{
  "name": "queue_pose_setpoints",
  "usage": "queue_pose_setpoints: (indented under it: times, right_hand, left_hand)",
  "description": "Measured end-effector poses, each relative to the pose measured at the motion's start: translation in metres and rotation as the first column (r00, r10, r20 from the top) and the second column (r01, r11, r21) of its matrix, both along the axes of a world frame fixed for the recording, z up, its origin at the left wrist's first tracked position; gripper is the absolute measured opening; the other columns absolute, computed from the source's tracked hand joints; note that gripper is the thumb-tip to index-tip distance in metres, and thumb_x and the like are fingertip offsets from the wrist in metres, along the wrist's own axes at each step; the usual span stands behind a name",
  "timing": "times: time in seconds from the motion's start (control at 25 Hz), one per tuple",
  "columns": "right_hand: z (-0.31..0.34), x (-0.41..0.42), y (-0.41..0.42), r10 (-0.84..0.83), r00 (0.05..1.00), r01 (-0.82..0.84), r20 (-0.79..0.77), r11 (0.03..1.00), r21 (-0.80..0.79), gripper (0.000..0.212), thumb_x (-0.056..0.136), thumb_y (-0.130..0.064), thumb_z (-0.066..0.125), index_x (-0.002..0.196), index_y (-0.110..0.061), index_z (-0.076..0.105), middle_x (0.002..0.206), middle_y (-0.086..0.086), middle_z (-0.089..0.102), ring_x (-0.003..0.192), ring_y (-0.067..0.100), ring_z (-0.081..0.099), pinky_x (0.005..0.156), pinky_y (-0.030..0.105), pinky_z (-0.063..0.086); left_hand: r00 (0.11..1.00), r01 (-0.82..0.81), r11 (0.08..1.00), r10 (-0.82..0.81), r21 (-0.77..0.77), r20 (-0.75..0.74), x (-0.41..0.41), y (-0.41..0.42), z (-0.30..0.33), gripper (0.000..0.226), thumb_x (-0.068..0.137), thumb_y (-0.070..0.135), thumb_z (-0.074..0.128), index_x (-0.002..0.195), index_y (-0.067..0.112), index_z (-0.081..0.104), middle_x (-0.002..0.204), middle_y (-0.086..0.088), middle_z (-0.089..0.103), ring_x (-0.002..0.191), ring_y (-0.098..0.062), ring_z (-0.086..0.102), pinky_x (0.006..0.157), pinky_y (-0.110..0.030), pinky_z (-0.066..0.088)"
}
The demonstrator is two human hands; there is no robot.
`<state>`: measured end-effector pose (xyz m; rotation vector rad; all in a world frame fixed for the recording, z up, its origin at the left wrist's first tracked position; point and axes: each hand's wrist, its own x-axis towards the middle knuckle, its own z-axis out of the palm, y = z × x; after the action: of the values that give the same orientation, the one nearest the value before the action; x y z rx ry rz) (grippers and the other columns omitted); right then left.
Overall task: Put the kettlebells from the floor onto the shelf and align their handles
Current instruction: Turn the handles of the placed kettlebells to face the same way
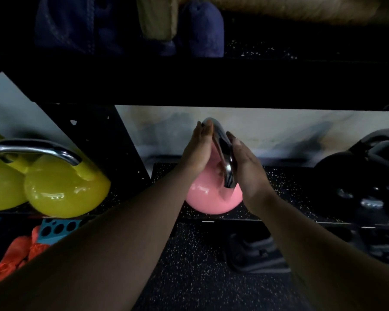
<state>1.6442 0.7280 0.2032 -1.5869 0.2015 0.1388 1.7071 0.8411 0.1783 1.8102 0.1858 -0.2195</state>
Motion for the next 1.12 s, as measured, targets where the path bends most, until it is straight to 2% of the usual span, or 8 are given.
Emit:
queue_pose_setpoints:
  times: [0.08, 0.16, 0.24, 0.36, 0.48, 0.6, 0.76, 1.12]
  right_hand:
    - [-0.001, 0.001, 0.006, -0.035, 0.999, 0.035, -0.011, 0.999, -0.002, 0.049, 0.101, -0.051, 0.026, 0.116, -0.025, 0.065, 0.101, 0.009, 0.070, 0.097, 0.026, 0.063, 0.085, 0.041, 0.050]
    - [-0.005, -0.001, 0.015, -0.053, 0.998, 0.052, -0.028, 0.998, -0.037, 0.049, 0.101, -0.053, 0.025, 0.124, -0.031, 0.061, 0.113, 0.004, 0.069, 0.106, 0.021, 0.062, 0.087, 0.038, 0.051]
    - [-0.007, -0.008, 0.021, -0.089, 0.995, 0.089, -0.040, 0.996, 0.015, 0.047, 0.101, -0.054, 0.025, 0.137, -0.040, 0.051, 0.124, -0.006, 0.064, 0.114, 0.007, 0.059, 0.080, 0.021, 0.053]
    - [-0.008, -0.010, 0.027, -0.129, 0.989, 0.139, -0.075, 0.980, 0.143, 0.044, 0.102, -0.050, 0.029, 0.142, -0.041, 0.046, 0.121, -0.013, 0.061, 0.093, -0.017, 0.057, 0.064, 0.005, 0.049]
    - [-0.008, -0.006, 0.037, -0.185, 0.981, 0.191, -0.050, 0.963, 0.190, 0.045, 0.103, -0.048, 0.030, 0.145, -0.040, 0.042, 0.134, -0.011, 0.056, 0.103, -0.008, 0.056, 0.088, 0.018, 0.052]
    - [-0.008, -0.002, 0.038, -0.204, 0.979, 0.206, -0.027, 0.967, 0.148, 0.046, 0.103, -0.049, 0.030, 0.146, -0.039, 0.040, 0.144, -0.009, 0.052, 0.125, 0.005, 0.051, 0.110, 0.036, 0.041]
    - [-0.013, -0.005, 0.031, -0.151, 0.988, 0.150, 0.010, 0.987, 0.049, 0.047, 0.103, -0.049, 0.028, 0.147, -0.038, 0.039, 0.145, -0.006, 0.052, 0.133, 0.009, 0.047, 0.114, 0.040, 0.035]
    - [-0.017, -0.006, 0.026, -0.115, 0.991, 0.118, 0.061, 0.992, -0.040, 0.049, 0.102, -0.049, 0.025, 0.149, -0.037, 0.036, 0.143, -0.004, 0.054, 0.130, 0.010, 0.049, 0.111, 0.038, 0.039]
  left_hand:
    - [1.000, -0.018, 0.999, 0.017, -0.032, -0.014, -0.001, -0.001, -0.001, 0.101, 0.076, 0.085, 0.018, 0.154, 0.023, 0.033, 0.153, -0.014, 0.046, 0.138, -0.035, 0.046, 0.116, -0.053, 0.033]
    - [0.999, -0.036, 0.996, 0.035, -0.086, -0.010, 0.002, -0.002, -0.002, 0.095, 0.076, 0.083, 0.021, 0.152, 0.027, 0.036, 0.152, -0.009, 0.048, 0.138, -0.028, 0.046, 0.117, -0.049, 0.032]
    - [1.000, -0.003, 0.997, 0.002, -0.083, -0.011, 0.004, -0.002, -0.004, 0.094, 0.076, 0.083, 0.023, 0.150, 0.028, 0.041, 0.151, -0.007, 0.051, 0.138, -0.024, 0.047, 0.118, -0.047, 0.032]
    - [0.999, 0.039, 0.996, -0.040, -0.084, -0.015, 0.005, -0.006, -0.008, 0.090, 0.077, 0.085, 0.024, 0.146, 0.031, 0.046, 0.147, -0.007, 0.055, 0.133, -0.022, 0.051, 0.116, -0.046, 0.035]
    - [1.000, 0.010, 0.993, -0.013, -0.115, -0.024, 0.012, -0.007, -0.006, 0.080, 0.085, 0.078, 0.030, 0.141, 0.026, 0.054, 0.143, -0.010, 0.058, 0.131, -0.024, 0.054, 0.115, -0.046, 0.037]
    - [1.000, -0.005, 0.985, 0.000, -0.174, -0.031, 0.016, -0.006, -0.006, 0.069, 0.092, 0.069, 0.035, 0.141, 0.024, 0.054, 0.146, -0.008, 0.056, 0.133, -0.024, 0.052, 0.116, -0.043, 0.035]
    - [1.000, 0.011, 0.990, -0.010, -0.138, 0.012, 0.006, -0.003, -0.013, 0.070, 0.094, 0.072, 0.027, 0.149, 0.030, 0.042, 0.152, -0.009, 0.049, 0.138, -0.024, 0.047, 0.118, -0.046, 0.032]
    - [0.999, 0.042, 0.997, -0.041, -0.060, 0.021, 0.008, -0.003, -0.012, 0.072, 0.096, 0.071, 0.022, 0.147, 0.026, 0.045, 0.147, -0.012, 0.054, 0.136, -0.027, 0.049, 0.117, -0.048, 0.034]
